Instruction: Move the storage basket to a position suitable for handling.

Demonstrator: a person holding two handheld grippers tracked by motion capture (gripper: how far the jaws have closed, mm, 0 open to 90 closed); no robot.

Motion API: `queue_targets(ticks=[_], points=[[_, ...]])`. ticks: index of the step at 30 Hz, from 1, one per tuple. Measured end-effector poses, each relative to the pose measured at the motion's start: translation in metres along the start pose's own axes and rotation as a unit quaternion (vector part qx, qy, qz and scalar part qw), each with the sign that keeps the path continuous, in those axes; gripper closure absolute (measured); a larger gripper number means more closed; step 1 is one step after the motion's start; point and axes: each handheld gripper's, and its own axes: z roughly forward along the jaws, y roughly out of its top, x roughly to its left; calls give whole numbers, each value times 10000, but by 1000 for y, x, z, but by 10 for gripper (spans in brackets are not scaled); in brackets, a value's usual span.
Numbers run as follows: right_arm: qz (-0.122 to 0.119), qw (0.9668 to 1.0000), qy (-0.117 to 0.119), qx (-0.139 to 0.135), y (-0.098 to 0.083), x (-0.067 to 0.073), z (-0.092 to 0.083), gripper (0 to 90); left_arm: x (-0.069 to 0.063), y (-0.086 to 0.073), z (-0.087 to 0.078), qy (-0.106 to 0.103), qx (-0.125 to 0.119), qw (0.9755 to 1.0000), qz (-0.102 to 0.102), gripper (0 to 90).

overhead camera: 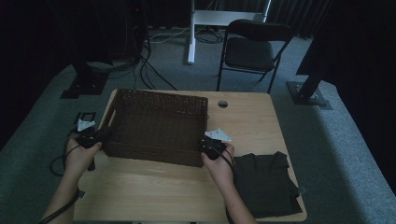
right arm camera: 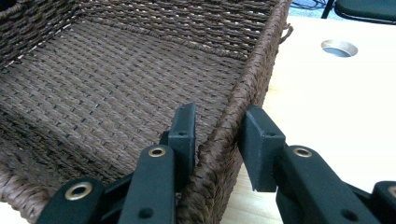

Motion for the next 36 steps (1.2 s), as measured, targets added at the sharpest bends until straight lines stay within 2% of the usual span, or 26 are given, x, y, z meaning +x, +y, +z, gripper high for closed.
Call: queue_targets(ticks=[9, 21, 26, 36], points=[[-128, 9999, 18, 60, -5, -6, -12, 685, -14, -13, -14, 4, -36, 9997, -230, 651], [-155, 9997, 184, 40, -17, -21, -30, 687, -38, -30, -33, 91, -35, 9995, -296, 649], [-247, 9995, 211, 47, -21, -22, -37, 688, -42, -38, -42, 112, -58, 9994, -337, 650], [-198, 9994, 289, 30, -28, -21, -46, 690, -46, -47, -53, 110, -77, 9991, -394, 649]])
